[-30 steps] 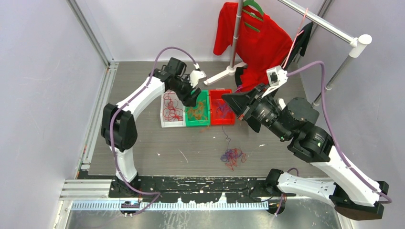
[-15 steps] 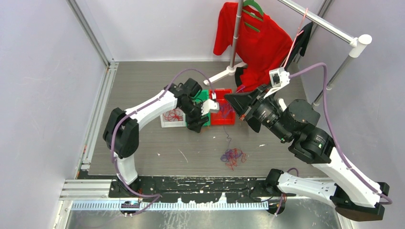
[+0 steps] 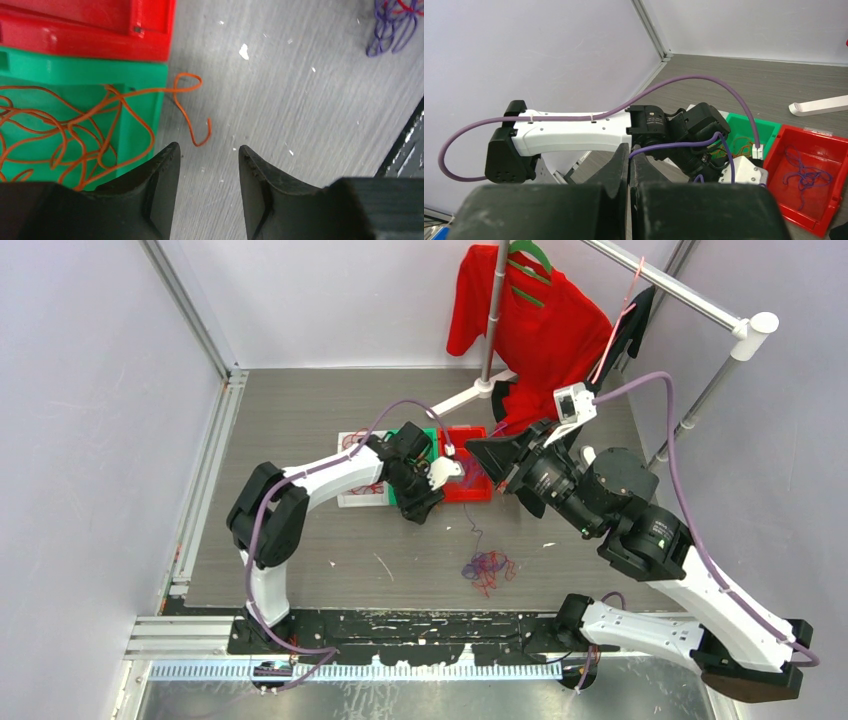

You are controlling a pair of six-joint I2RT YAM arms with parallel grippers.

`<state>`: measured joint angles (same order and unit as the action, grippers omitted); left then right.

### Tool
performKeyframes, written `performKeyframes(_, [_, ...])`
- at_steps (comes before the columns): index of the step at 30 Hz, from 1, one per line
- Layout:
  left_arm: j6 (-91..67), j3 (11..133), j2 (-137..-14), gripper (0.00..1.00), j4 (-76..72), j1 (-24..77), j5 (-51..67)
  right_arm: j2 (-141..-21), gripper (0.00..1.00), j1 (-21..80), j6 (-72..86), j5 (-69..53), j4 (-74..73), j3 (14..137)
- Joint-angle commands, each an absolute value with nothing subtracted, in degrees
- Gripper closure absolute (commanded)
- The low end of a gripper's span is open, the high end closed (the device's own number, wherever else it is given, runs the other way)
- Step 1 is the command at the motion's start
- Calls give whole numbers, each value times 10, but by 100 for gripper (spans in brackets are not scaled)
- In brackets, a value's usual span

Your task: Untangle the cables

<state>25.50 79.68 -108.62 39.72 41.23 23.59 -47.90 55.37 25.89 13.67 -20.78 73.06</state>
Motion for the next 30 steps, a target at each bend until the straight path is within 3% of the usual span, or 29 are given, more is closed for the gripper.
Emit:
performKeyframes(1, [185,806,-1098,53,324,411,221,-466,99,554,260,138,-180,736])
performKeyframes(4, [163,795,-1104,55,302,412,213,-463,99,554,259,138,-181,737])
performKeyframes(9, [151,784,-1105,67,274,412,199,-461,99,554,258,141,-181,734])
performKeyframes(14, [154,797,-1081,98,309,411,212,-456,99,554,259,143,-183,734])
performKeyframes(15, [158,809,-1072,100,328,411,216,-454,99,554,260,143,-184,734])
performKeyframes(22, [232,903,-1039,100,426,393,216,-452,99,554,262,142,-183,733])
performKeyframes(30, [327,876,-1092,100,281,375,64,-452,99,554,266,139,-173,727])
